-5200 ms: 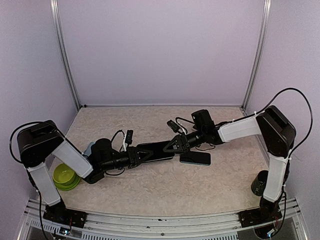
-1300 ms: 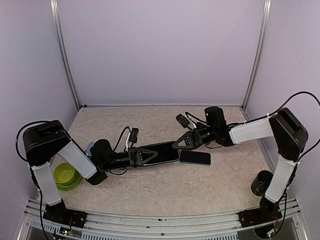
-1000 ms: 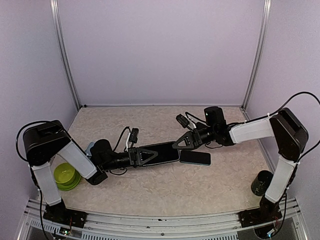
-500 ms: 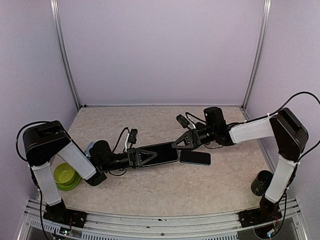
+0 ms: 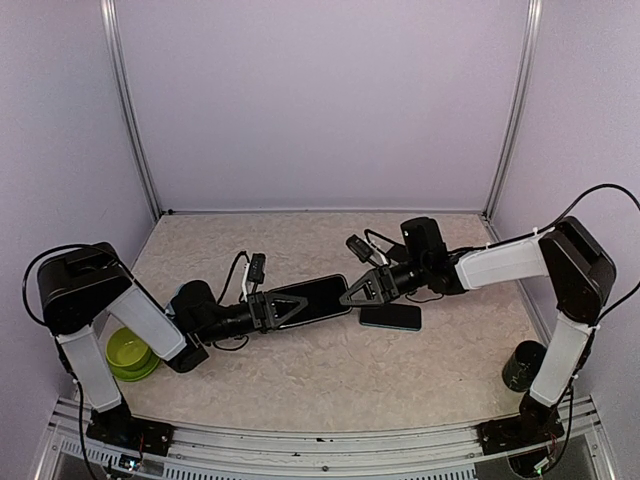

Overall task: Put the phone into the phone case
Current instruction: Press the corner of the phone case at the bottom left corner of the phone case.

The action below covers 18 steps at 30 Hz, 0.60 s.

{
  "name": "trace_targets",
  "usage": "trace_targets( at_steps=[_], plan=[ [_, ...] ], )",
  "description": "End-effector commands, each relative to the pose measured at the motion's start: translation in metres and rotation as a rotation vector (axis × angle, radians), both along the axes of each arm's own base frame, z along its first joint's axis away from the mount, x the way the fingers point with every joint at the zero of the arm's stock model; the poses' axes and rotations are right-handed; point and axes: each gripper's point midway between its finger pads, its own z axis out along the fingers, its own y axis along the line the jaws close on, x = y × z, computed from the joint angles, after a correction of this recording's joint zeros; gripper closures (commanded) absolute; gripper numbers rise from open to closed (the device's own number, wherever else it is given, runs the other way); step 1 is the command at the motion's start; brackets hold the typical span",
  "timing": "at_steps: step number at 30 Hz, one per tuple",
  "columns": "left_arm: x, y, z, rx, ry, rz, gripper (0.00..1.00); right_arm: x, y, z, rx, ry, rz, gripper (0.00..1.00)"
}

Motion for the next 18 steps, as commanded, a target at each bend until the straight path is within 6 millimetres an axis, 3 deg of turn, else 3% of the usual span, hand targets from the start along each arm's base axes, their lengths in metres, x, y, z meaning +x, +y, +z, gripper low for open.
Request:
trace_targets(
  at_steps=[1, 9, 13, 18],
  plan=[
    [0.001, 0.007, 0.037, -0.09, -0.111, 0.028, 1.0, -0.011, 0.001, 0.011, 0.017, -0.032, 0.033, 0.64],
    [0.002, 0.005, 0.037, -0.086, -0.107, 0.028, 1.0, -0.008, 0.002, 0.012, 0.011, -0.039, 0.031, 0.81],
    [0.004, 0.004, 0.036, -0.078, -0.104, 0.03, 1.0, -0.004, 0.003, 0.009, -0.012, -0.056, 0.01, 0.99],
    [0.005, 0.001, 0.033, -0.064, -0.095, 0.022, 0.9, 0.006, 0.002, 0.007, -0.056, -0.106, -0.048, 1.0]
  ],
)
